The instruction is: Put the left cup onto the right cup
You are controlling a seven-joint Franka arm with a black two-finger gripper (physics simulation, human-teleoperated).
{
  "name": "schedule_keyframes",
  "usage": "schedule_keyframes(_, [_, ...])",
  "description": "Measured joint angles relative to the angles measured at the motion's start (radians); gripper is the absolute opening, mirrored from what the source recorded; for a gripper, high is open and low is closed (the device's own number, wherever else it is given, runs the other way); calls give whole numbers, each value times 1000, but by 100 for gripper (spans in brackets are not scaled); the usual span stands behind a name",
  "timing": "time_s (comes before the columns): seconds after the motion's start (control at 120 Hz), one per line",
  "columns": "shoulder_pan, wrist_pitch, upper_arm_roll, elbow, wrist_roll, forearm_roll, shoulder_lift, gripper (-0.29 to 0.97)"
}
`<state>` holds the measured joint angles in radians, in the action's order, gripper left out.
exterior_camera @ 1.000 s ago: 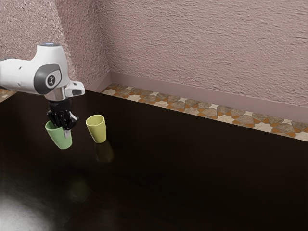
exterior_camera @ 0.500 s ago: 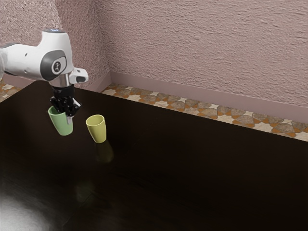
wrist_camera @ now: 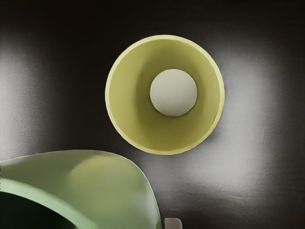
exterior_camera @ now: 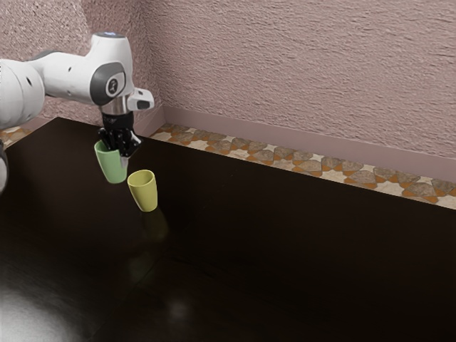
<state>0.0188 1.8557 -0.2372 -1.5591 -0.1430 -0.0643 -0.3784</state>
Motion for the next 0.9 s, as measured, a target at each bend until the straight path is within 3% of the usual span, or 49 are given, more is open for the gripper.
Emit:
schedule_keyframes(0.508, [-84,-38,87,180,-17,10,-125,-11])
schedule_keyframes(0.9, [-89,-72,118,297,-36,5,-197,-11])
